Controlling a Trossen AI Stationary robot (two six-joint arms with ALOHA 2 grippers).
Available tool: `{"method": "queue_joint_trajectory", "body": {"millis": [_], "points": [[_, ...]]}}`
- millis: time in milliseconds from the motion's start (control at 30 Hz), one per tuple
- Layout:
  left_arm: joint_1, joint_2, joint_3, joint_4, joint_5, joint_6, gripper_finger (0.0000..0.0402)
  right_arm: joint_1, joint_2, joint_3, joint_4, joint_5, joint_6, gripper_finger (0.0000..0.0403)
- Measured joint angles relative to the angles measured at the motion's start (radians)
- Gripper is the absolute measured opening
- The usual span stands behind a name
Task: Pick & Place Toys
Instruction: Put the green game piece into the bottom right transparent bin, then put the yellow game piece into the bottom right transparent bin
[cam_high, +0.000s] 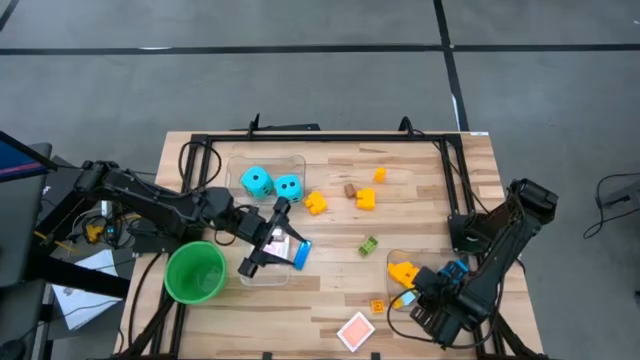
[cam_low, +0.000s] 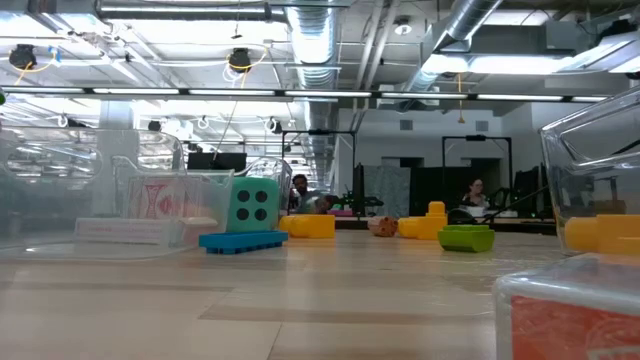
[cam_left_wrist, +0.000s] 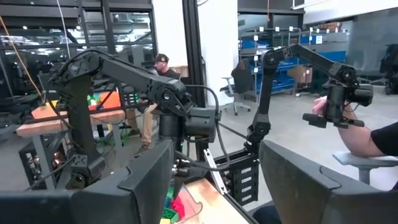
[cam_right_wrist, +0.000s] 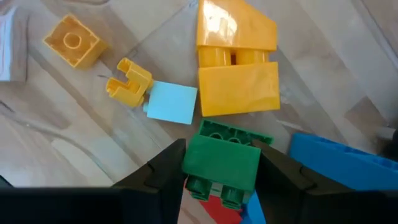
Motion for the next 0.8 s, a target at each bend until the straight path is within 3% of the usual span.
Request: {"method": "queue_joint_trajectory", "body": {"millis": [333, 800], "points": [[0.0, 0.001, 0.0, 0.0, 0.0, 0.0, 0.0231, 0.0, 0.0, 0.0, -0.001, 0.0, -0.008, 0.0195], [0.0, 0.001, 0.0, -0.001, 0.0, 0.0, 0.0231, -0.012, 0.0, 0.007, -0.009, 0.023, -0.048, 0.0217]]}}
